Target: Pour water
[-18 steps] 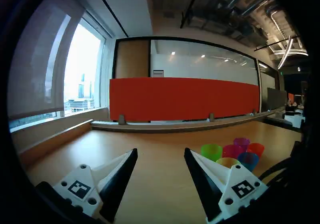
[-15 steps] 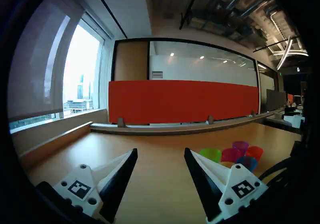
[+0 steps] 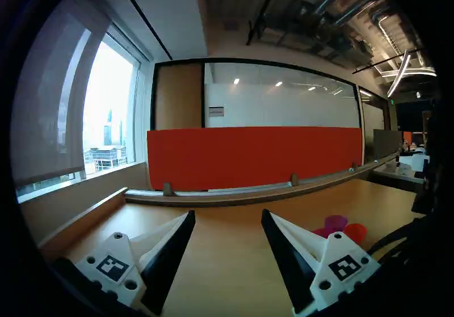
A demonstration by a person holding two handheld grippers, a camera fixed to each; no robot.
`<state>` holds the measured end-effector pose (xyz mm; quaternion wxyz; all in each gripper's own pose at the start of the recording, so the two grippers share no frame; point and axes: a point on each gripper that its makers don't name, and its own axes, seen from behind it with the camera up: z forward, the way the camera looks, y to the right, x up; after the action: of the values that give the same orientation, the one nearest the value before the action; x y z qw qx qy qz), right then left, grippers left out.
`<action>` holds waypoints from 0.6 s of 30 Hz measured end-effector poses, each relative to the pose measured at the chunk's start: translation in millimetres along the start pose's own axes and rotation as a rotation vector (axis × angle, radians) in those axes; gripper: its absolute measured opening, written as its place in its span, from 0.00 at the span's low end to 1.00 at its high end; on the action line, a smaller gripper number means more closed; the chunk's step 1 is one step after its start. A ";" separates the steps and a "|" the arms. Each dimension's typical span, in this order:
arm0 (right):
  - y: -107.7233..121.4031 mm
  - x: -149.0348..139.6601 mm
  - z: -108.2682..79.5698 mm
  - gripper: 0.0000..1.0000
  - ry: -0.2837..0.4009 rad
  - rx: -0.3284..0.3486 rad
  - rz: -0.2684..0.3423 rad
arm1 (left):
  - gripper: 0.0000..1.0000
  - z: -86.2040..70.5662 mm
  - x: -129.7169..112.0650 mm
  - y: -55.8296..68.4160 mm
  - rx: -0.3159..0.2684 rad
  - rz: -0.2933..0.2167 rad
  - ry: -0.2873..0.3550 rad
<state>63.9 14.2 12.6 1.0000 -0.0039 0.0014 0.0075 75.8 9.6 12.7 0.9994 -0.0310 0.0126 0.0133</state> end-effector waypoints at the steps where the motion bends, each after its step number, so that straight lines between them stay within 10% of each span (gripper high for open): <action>1: 1.2 4.0 0.8 1.00 -0.001 -0.001 0.000 | 0.86 0.9 4.1 -0.7 -0.001 0.003 0.001; 18: 4.1 57.9 11.2 1.00 0.005 0.008 0.036 | 0.86 14.2 59.5 0.2 -0.026 0.018 0.011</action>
<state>121.8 19.3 23.6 0.9997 0.0003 0.0043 0.0254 135.7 12.3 25.3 0.9986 -0.0440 0.0184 0.0221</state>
